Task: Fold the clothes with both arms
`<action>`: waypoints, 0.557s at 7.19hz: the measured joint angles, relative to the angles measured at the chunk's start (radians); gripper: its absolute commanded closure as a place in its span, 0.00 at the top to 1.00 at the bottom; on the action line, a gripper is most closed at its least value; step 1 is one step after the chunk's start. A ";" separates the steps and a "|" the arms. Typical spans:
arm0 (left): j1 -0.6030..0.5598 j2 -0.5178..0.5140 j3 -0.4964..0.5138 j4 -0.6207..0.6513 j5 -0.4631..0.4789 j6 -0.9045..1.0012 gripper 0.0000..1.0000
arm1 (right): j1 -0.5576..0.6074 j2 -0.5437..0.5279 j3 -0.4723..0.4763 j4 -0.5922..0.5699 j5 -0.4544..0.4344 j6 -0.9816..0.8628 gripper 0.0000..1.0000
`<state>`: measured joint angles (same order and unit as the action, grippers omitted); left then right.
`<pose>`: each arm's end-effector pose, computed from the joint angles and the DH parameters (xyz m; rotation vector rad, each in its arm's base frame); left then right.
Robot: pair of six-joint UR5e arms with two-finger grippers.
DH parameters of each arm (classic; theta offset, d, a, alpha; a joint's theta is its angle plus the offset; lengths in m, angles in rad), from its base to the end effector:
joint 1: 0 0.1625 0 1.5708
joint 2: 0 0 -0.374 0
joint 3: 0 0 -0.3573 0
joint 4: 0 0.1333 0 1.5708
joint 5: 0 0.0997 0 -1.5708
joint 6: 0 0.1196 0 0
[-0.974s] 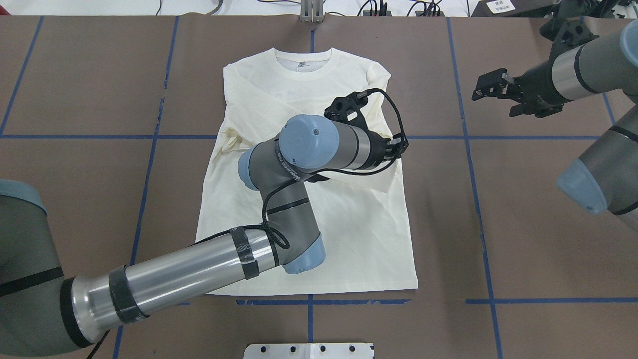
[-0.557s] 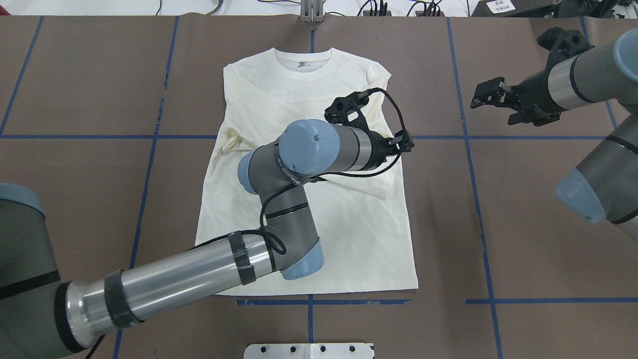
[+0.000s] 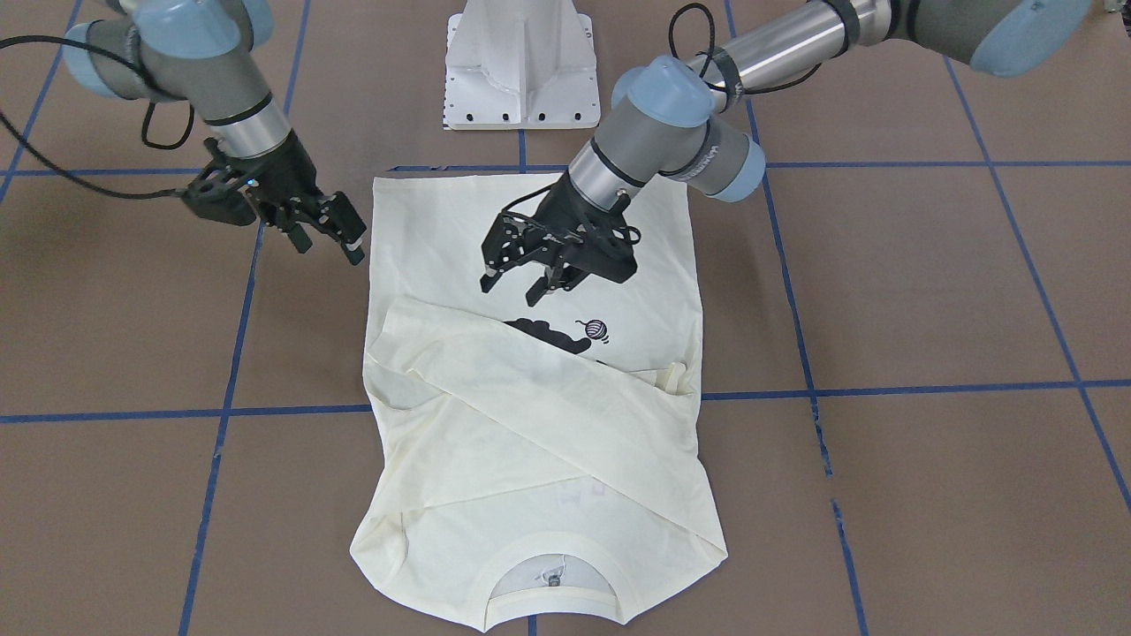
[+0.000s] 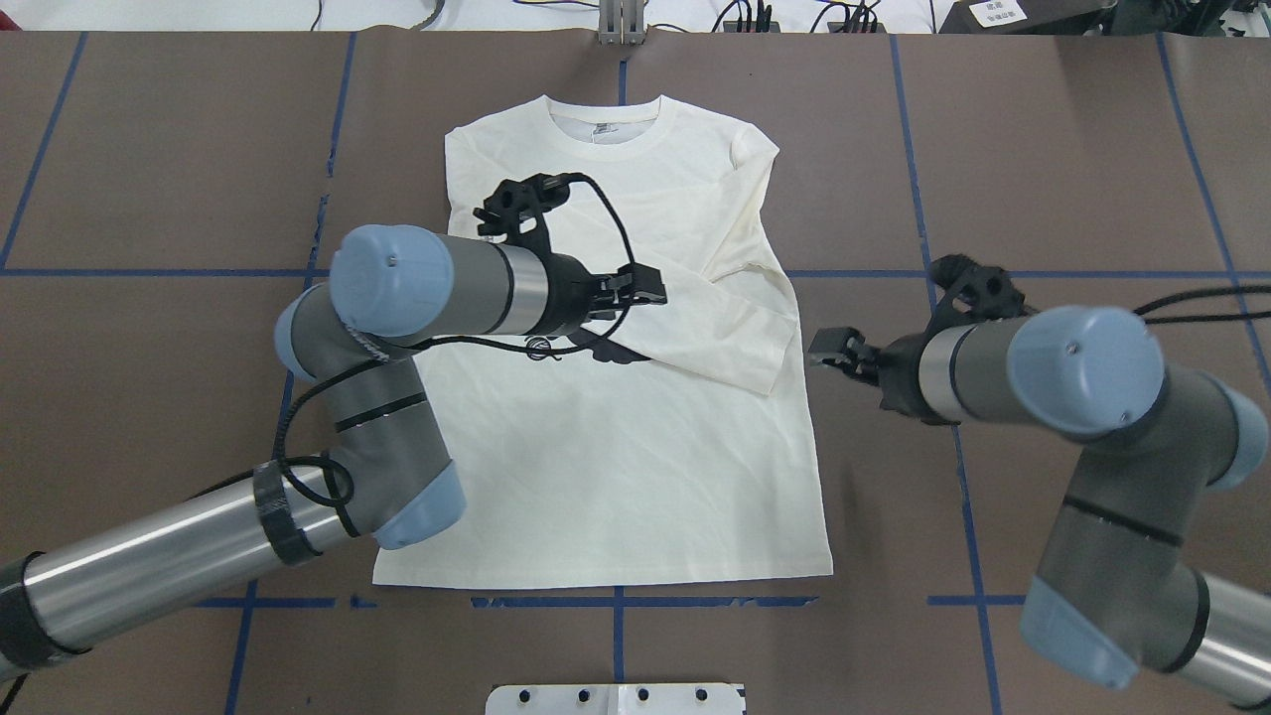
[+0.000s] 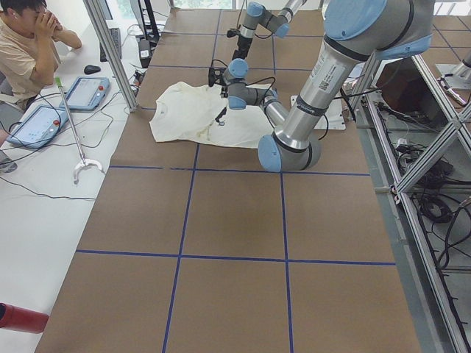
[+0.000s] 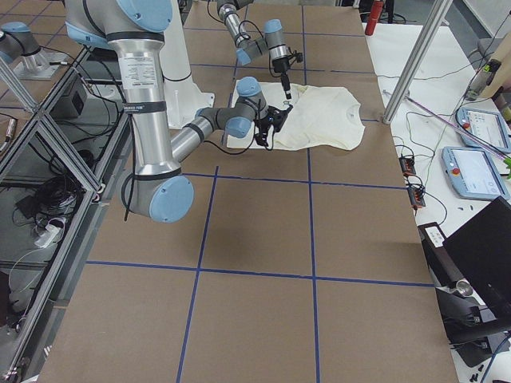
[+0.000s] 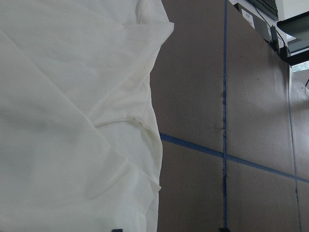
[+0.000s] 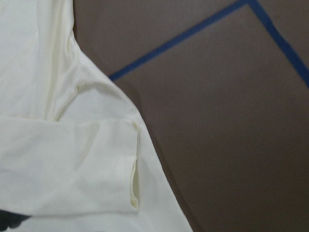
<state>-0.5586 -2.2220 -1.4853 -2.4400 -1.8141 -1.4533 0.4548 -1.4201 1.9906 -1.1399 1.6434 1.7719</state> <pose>0.5016 -0.4367 0.1854 0.2848 1.4132 -0.1876 -0.4044 -0.3365 0.3196 0.0616 -1.0161 0.5630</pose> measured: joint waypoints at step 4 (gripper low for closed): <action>-0.043 0.091 -0.048 0.039 -0.049 0.044 0.70 | -0.378 -0.024 0.113 -0.237 -0.324 0.361 0.77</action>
<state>-0.6018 -2.1312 -1.5332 -2.4012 -1.8627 -1.4091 0.0770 -1.4441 2.1036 -1.3765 1.3196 2.1332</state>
